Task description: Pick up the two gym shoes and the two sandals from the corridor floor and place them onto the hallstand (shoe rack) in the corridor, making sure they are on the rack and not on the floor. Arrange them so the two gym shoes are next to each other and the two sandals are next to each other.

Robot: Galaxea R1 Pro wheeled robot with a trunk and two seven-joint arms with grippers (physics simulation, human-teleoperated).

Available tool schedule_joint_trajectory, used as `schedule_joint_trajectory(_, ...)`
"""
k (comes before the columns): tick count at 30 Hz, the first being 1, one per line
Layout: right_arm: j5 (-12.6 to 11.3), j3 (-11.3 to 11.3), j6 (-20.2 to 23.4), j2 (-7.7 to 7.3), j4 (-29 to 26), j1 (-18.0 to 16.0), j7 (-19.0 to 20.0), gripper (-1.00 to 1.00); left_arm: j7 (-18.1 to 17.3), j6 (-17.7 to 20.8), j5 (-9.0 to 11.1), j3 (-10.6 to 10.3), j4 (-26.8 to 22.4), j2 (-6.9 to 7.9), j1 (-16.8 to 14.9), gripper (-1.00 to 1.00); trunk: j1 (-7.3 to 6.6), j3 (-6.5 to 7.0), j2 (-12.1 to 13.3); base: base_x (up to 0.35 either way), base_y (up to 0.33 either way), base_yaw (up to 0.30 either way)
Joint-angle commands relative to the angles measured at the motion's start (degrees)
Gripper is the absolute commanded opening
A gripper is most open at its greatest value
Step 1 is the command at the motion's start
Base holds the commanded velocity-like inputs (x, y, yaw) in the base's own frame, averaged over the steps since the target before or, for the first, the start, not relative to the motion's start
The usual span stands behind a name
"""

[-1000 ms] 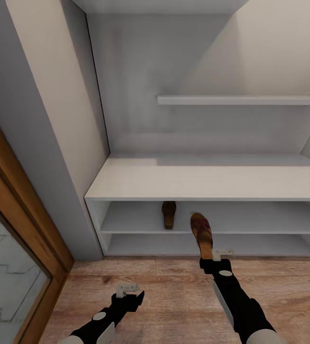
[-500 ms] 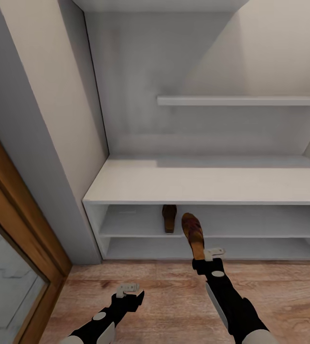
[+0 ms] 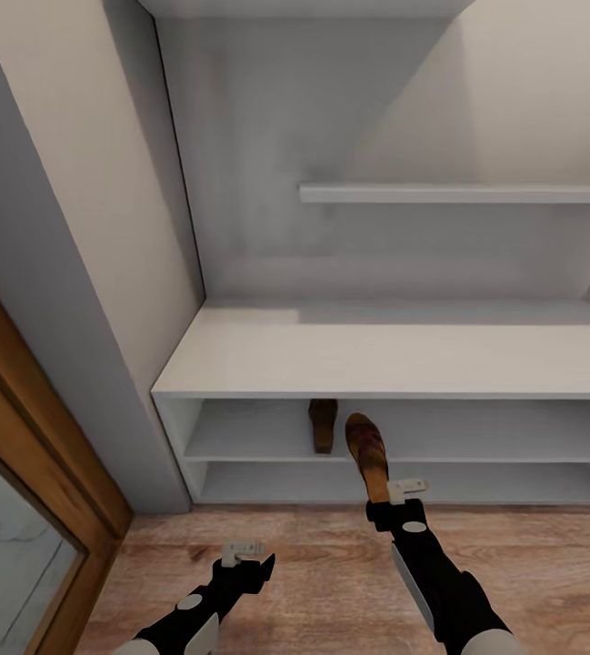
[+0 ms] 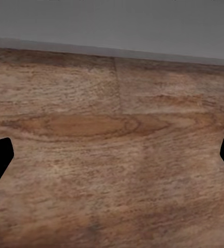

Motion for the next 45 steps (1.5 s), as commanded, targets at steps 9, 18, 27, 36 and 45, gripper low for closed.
schedule_joint_trajectory(9, -0.2, 0.0, 0.0, 0.0, 0.1, 0.0, -0.1, -1.0, 0.0, 0.0, 0.0, 0.0, 0.0, 0.0, 0.0, 1.0, 0.0, 0.0, 0.0, 0.053, 0.0, 0.0)
schedule_joint_trajectory(18, -0.2, 0.0, 0.0, 0.0, 0.2, 0.0, -0.1, -1.0, 0.0, 0.0, -0.1, 0.0, 0.0, 0.0, 0.0, 1.0, 0.0, 0.0, 0.0, 0.065, 0.0, 0.0)
schedule_joint_trajectory(27, -0.2, -0.1, -0.1, 0.0, 0.4, 0.0, -0.1, -1.0, 0.0, 0.0, 0.0, 0.0, 0.1, 0.0, 0.0, 1.0, 0.0, 0.0, 0.0, 0.007, 0.0, 0.0)
schedule_joint_trajectory(36, -0.2, -0.1, -0.2, 0.0, 1.0, 0.0, -0.1, -1.0, 0.0, 0.0, -0.1, 0.1, 0.2, 0.0, 0.0, 1.0, 0.0, 0.0, 0.0, 0.003, 0.0, 0.0)
schedule_joint_trajectory(45, -0.2, -0.1, -0.2, 0.0, 1.0, 0.0, -0.1, -1.0, 0.0, -0.1, -0.2, 0.0, 0.2, 0.0, 0.0, 1.0, 0.0, 0.0, 0.0, 0.11, 0.0, 0.0)
